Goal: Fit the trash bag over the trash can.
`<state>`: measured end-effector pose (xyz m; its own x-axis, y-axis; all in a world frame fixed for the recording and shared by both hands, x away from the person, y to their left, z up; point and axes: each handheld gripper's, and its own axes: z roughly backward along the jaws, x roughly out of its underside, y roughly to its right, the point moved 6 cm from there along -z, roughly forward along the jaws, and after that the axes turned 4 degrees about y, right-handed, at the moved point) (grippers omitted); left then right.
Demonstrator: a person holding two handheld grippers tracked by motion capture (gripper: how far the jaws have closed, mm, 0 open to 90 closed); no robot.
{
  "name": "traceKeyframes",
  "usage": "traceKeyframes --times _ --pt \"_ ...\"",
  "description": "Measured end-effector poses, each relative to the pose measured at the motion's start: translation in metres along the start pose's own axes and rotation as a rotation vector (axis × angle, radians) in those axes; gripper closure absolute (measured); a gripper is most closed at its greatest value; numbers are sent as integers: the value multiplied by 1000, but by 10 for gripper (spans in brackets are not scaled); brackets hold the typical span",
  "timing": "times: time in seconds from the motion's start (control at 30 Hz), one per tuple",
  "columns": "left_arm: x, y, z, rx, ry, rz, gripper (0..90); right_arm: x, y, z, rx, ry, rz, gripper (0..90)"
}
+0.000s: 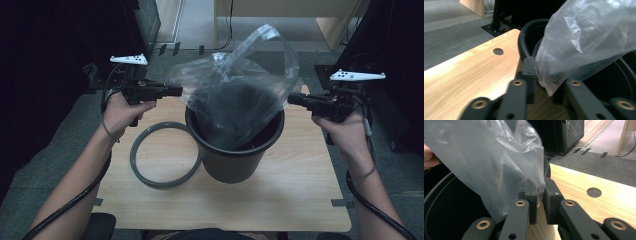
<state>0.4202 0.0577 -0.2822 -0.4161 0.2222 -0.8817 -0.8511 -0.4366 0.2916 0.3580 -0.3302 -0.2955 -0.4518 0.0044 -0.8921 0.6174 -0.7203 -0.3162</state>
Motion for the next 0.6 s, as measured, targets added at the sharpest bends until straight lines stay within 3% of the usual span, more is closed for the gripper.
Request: traceKeyframes --times 0.13,0.2,0.47,0.6 --pt "-5 4 2 16 19 -21 589 -4 -4 1 -24 22 20 624" --pt "-7 6 4 17 30 -39 562 -5 -7 2 -35 28 26 577" --pt "-20 18 2 37 58 -87 482 -13 -13 3 -63 57 50 485" --pt "-27 18 -6 20 45 -98 501 -22 -18 -1 -84 81 52 489"
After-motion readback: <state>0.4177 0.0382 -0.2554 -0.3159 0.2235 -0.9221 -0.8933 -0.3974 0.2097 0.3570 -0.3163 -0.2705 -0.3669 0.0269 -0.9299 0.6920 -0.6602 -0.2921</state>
